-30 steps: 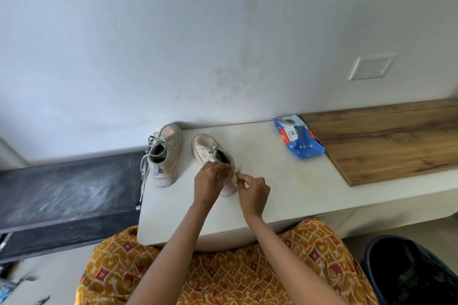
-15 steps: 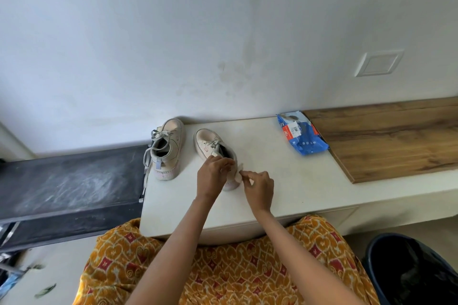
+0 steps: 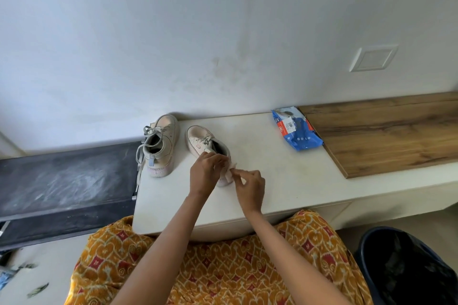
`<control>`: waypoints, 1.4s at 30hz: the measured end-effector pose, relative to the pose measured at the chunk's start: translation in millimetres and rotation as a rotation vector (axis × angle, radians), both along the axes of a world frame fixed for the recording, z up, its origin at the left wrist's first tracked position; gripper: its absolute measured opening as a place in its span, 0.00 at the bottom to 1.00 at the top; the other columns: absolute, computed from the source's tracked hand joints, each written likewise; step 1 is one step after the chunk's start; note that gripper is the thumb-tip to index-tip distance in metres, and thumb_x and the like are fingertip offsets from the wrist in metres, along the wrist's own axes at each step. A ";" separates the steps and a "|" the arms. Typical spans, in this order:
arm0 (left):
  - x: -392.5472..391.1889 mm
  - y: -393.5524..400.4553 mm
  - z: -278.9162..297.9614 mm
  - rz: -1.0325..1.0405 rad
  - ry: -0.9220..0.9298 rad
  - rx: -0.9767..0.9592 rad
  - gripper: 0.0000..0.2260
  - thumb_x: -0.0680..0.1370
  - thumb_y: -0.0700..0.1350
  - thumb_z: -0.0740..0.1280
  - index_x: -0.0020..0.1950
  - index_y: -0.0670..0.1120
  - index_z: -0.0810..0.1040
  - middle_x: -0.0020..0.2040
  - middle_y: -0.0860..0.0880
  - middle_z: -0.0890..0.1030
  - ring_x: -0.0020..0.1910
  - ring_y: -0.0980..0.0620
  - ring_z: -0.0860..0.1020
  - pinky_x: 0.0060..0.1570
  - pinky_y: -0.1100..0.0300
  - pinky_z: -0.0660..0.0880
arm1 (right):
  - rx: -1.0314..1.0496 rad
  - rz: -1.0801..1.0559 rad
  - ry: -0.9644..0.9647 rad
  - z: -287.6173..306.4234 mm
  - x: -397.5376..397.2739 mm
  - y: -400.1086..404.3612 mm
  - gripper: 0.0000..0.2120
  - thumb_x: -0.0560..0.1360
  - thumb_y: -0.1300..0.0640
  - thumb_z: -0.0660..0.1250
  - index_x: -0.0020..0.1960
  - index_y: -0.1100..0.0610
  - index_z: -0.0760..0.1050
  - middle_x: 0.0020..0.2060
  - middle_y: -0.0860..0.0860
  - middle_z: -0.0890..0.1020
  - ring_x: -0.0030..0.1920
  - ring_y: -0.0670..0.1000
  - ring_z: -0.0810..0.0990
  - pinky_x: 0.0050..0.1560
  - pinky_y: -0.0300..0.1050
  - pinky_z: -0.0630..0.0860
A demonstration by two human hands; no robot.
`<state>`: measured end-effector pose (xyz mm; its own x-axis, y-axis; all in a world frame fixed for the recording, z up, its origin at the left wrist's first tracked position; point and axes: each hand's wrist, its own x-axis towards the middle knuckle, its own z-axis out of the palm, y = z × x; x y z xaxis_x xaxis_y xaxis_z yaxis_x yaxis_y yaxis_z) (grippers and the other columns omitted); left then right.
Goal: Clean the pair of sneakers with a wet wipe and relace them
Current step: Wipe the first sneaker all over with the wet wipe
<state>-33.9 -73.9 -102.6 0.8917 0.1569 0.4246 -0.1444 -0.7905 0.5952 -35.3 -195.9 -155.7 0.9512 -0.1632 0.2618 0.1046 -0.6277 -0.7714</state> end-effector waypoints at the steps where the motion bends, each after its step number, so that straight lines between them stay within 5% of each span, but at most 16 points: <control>1: -1.0 -0.2 1.1 -0.008 0.003 0.002 0.07 0.71 0.38 0.71 0.44 0.48 0.84 0.39 0.52 0.83 0.42 0.49 0.78 0.35 0.62 0.70 | -0.027 0.015 -0.006 -3.6 -1.0 -4.0 0.09 0.73 0.58 0.71 0.51 0.49 0.83 0.41 0.53 0.79 0.42 0.52 0.75 0.45 0.42 0.72; 7: -2.9 -0.6 6.2 -0.013 0.025 -0.022 0.07 0.71 0.37 0.71 0.43 0.48 0.85 0.39 0.50 0.83 0.42 0.49 0.78 0.36 0.63 0.67 | 0.070 -0.024 0.106 15.3 33.3 -9.7 0.12 0.75 0.62 0.65 0.53 0.52 0.82 0.47 0.53 0.85 0.49 0.57 0.80 0.44 0.45 0.76; 13: -5.2 0.0 7.1 0.000 0.011 -0.024 0.06 0.70 0.35 0.71 0.41 0.45 0.84 0.36 0.48 0.81 0.40 0.46 0.77 0.35 0.62 0.66 | 0.276 0.036 -0.071 41.2 9.2 29.2 0.11 0.75 0.51 0.66 0.57 0.47 0.80 0.47 0.45 0.83 0.49 0.45 0.76 0.43 0.40 0.75; 18: -3.0 2.1 7.1 -0.020 0.033 -0.033 0.06 0.71 0.39 0.70 0.43 0.48 0.84 0.38 0.50 0.83 0.41 0.49 0.77 0.36 0.62 0.67 | 0.463 -0.093 -0.004 28.1 12.4 30.0 0.09 0.75 0.53 0.68 0.51 0.56 0.81 0.46 0.52 0.84 0.48 0.52 0.80 0.43 0.39 0.71; 27: -0.6 3.2 2.1 -0.018 0.005 -0.044 0.06 0.71 0.39 0.71 0.43 0.49 0.84 0.37 0.52 0.83 0.40 0.51 0.77 0.35 0.63 0.67 | 0.251 -0.081 -0.067 24.5 8.4 29.1 0.09 0.75 0.57 0.68 0.55 0.53 0.81 0.43 0.49 0.81 0.43 0.45 0.73 0.36 0.29 0.66; 30: -1.5 3.5 1.8 -0.022 -0.005 -0.043 0.07 0.70 0.38 0.71 0.44 0.49 0.84 0.37 0.52 0.83 0.40 0.50 0.77 0.35 0.63 0.67 | 0.199 -0.083 -0.038 14.2 -1.2 22.4 0.07 0.74 0.57 0.69 0.51 0.53 0.82 0.40 0.47 0.76 0.42 0.46 0.74 0.40 0.40 0.75; 34: -2.7 1.1 4.7 -0.013 0.023 -0.057 0.07 0.70 0.37 0.71 0.44 0.48 0.84 0.39 0.51 0.83 0.42 0.49 0.78 0.37 0.64 0.66 | -0.026 -0.039 -0.015 -0.7 -7.6 0.5 0.07 0.72 0.62 0.71 0.48 0.54 0.83 0.34 0.37 0.63 0.44 0.55 0.78 0.38 0.41 0.72; 39: -3.2 0.4 6.6 -0.012 0.032 -0.056 0.07 0.70 0.37 0.70 0.44 0.47 0.85 0.39 0.50 0.83 0.42 0.49 0.78 0.37 0.63 0.65 | 0.033 -0.046 0.020 17.7 15.6 -0.6 0.09 0.74 0.58 0.68 0.52 0.51 0.82 0.42 0.51 0.78 0.45 0.51 0.75 0.37 0.38 0.67; 42: -2.9 0.7 7.2 0.003 0.036 -0.064 0.06 0.71 0.38 0.71 0.44 0.48 0.84 0.38 0.50 0.83 0.42 0.50 0.77 0.36 0.64 0.64 | 0.100 -0.046 -0.004 21.0 12.1 13.9 0.09 0.73 0.60 0.68 0.52 0.53 0.81 0.44 0.53 0.78 0.45 0.50 0.76 0.39 0.41 0.72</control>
<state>-36.8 -73.2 -95.3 0.9056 0.1849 0.3817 -0.1202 -0.7513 0.6489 -23.3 -182.0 -134.7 0.9409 -0.2327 0.2462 0.0808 -0.5517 -0.8301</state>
